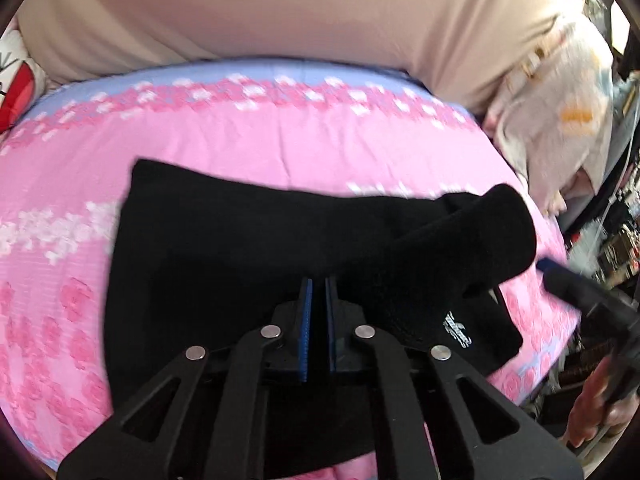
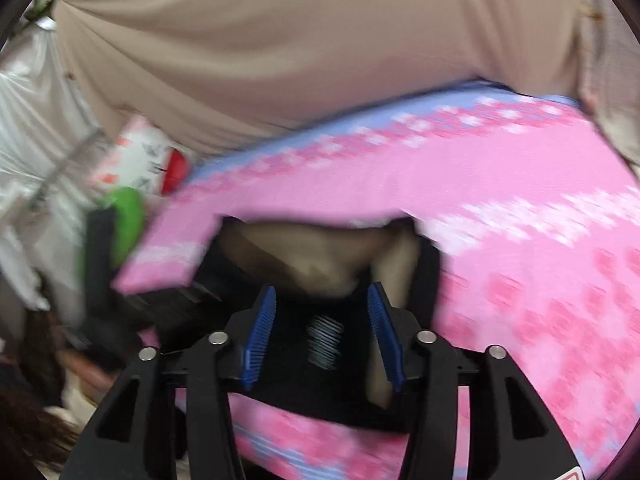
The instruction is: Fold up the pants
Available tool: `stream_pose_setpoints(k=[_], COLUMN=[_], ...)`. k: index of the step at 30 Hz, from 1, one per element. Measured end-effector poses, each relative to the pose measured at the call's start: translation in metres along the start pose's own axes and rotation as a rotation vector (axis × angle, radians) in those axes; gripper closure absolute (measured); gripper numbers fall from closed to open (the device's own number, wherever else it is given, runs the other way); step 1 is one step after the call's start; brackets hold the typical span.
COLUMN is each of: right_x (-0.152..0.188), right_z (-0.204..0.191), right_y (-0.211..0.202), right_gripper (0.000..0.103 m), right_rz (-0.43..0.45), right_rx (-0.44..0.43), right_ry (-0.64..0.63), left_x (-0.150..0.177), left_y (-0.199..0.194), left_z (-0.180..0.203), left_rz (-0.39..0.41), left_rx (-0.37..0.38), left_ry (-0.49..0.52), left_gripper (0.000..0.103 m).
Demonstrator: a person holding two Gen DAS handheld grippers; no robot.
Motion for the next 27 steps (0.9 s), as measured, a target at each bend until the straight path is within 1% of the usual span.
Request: stream_pose_setpoints(k=[2, 4, 5, 6, 7, 8, 9, 10, 11, 13, 14, 16, 17, 18, 19, 20, 21, 22, 24, 25, 26, 27], right_x=[0.018, 0.033, 0.039, 0.043, 0.043, 0.042, 0.035, 0.028, 0.018, 0.010, 0.013, 0.030, 0.043, 0.050, 0.049, 0.046, 0.040, 0.028, 0.008, 0.000, -0.002, -0.002], right_z=[0.012, 0.018, 0.019, 0.018, 0.015, 0.011, 0.003, 0.000, -0.004, -0.008, -0.002, 0.021, 0.035, 0.045, 0.054, 0.058, 0.059, 0.055, 0.038, 0.027, 0.018, 0.013], right_y=[0.004, 0.015, 0.022, 0.027, 0.030, 0.031, 0.026, 0.019, 0.008, -0.006, -0.007, 0.009, 0.019, 0.021, 0.015, 0.009, 0.001, -0.009, -0.017, -0.016, -0.011, -0.003], right_gripper=[0.052, 0.051, 0.052, 0.059, 0.089, 0.094, 0.094, 0.094, 0.094, 0.094, 0.094, 0.093, 0.087, 0.082, 0.070, 0.069, 0.068, 0.065, 0.046, 0.028, 0.024, 0.024], right_rz=[-0.048, -0.092, -0.106, -0.109, -0.110, -0.112, -0.090, -0.065, -0.031, 0.001, -0.004, -0.069, -0.115, -0.121, -0.093, -0.082, -0.058, -0.012, 0.027, 0.037, 0.033, 0.020], right_rx=[0.032, 0.039, 0.051, 0.072, 0.080, 0.070, 0.034, 0.029, 0.029, 0.010, 0.030, 0.109, 0.162, 0.170, 0.147, 0.144, 0.152, 0.145, 0.071, 0.014, -0.009, -0.001], right_ry=[0.013, 0.040, 0.035, 0.006, -0.020, -0.030, -0.020, -0.030, -0.047, -0.059, -0.063, -0.052, -0.045, -0.011, 0.076, 0.119, 0.130, 0.127, 0.120, 0.115, 0.096, 0.064], left_x=[-0.003, -0.004, -0.004, -0.004, -0.004, -0.005, -0.006, -0.007, -0.007, -0.009, -0.008, -0.006, -0.005, -0.004, -0.003, -0.002, -0.001, 0.000, 0.003, 0.006, 0.008, 0.012], left_y=[0.000, 0.001, 0.001, 0.000, -0.001, -0.002, -0.005, -0.009, -0.015, -0.026, -0.032, -0.037, -0.039, -0.042, -0.046, -0.050, -0.053, -0.056, -0.057, -0.056, -0.054, -0.052], left_z=[0.000, 0.004, 0.005, 0.006, 0.007, 0.008, 0.010, 0.010, 0.011, 0.010, 0.006, -0.005, -0.012, -0.025, -0.036, -0.049, -0.060, -0.070, -0.087, -0.092, -0.094, -0.096], left_rz=[-0.001, -0.003, -0.003, -0.001, -0.001, -0.003, -0.002, 0.000, 0.003, 0.020, 0.026, 0.033, 0.031, 0.038, 0.047, 0.051, 0.052, 0.055, 0.054, 0.046, 0.037, 0.027], left_rx=[0.017, 0.022, 0.022, 0.020, 0.018, 0.026, 0.037, 0.043, 0.054, 0.066, 0.055, 0.025, 0.009, -0.017, -0.038, -0.059, -0.081, -0.102, -0.137, -0.143, -0.143, -0.141], left_ry=[-0.005, 0.004, 0.012, 0.019, 0.018, 0.018, 0.023, 0.028, 0.032, 0.036, 0.041, 0.039, 0.032, 0.012, -0.010, -0.029, -0.045, -0.060, -0.088, -0.101, -0.111, -0.120], left_gripper=[0.098, 0.098, 0.098, 0.098, 0.098, 0.098, 0.098, 0.097, 0.095, 0.092, 0.087, 0.068, 0.047, 0.034, 0.030, 0.023, 0.020, 0.019, 0.018, 0.018, 0.018, 0.018])
Point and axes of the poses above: each gripper's, at about its wrist camera, not at the fingertips, and y roughly the way its jaws point, z to its right, x to its underside, the point moved 8 cm from there along y, roughly the way its jaws point, and after that the axes turned 7 degrees about z, right-handed, at the moved point
